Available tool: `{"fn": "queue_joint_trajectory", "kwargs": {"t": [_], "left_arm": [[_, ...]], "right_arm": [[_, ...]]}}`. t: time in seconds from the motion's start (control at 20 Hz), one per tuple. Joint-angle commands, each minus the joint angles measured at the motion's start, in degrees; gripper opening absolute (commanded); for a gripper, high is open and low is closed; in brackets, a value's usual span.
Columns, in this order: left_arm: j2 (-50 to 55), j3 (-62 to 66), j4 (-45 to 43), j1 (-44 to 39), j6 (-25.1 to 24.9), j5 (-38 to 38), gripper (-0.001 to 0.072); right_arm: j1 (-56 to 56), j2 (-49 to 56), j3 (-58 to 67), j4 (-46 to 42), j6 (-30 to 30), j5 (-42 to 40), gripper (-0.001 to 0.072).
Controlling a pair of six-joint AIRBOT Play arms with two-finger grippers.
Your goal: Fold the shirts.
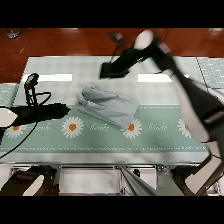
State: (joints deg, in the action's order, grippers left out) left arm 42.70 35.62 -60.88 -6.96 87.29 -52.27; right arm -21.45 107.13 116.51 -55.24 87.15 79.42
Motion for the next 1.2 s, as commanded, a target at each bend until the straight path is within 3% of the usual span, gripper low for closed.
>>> {"fn": "queue_joint_trajectory", "kwargs": {"t": [0.0,0.1,0.2,0.3,0.4,0.65,0.9,0.95,1.0,1.05,1.15], "left_arm": [[0.28,-0.48,0.0,0.04,0.0,2.45,0.0022],[0.31,-0.48,0.0,0.04,0.0,2.84,0.0022],[0.28,-0.61,0.02,0.02,0.0,2.82,0.0022],[0.31,-1.05,0.07,-0.22,0.02,2.82,0.0022],[0.31,-1.68,0.52,-0.22,0.02,2.82,0.0022],[0.31,-3.32,0.9,-0.22,0.02,2.78,0.0022],[0.31,-3.96,1.55,-0.2,0.02,2.82,0.0022],[0.31,-3.96,1.55,-0.2,0.02,2.84,0.0022],[0.31,-3.96,1.55,-0.2,0.02,2.84,0.0022],[0.31,-3.96,1.53,-0.2,0.0,2.82,0.0022],[0.31,-3.98,1.51,-0.2,0.0,2.84,0.0022]], "right_arm": [[13.2,-10.36,-3.28,-8.74,-2.75,16.09,0.0625],[19.39,-20.98,-18.58,-12.74,-1.46,11.32,0.0625],[22.21,-33.0,-42.14,-11.74,3.21,-4.11,0.0625],[21.22,-41.9,-65.29,-5.42,8.0,-21.55,0.0625],[18.67,-43.23,-79.45,6.93,7.15,-31.52,0.0624],[9.25,-30.42,-80.02,25.86,-4.26,-34.45,0.0624],[4.79,-18.58,-68.3,28.28,-4.72,-32.0,0.0604],[4.07,-16.37,-65.59,28.26,-4.9,-30.29,0.0408],[3.72,-14.58,-62.38,28.26,-6.51,-27.74,0.0087],[3.74,-13.66,-58.64,28.35,-8.98,-24.59,0.0032],[3.74,-13.79,-48.92,25.99,-9.68,-20.22,0.0032]]}}
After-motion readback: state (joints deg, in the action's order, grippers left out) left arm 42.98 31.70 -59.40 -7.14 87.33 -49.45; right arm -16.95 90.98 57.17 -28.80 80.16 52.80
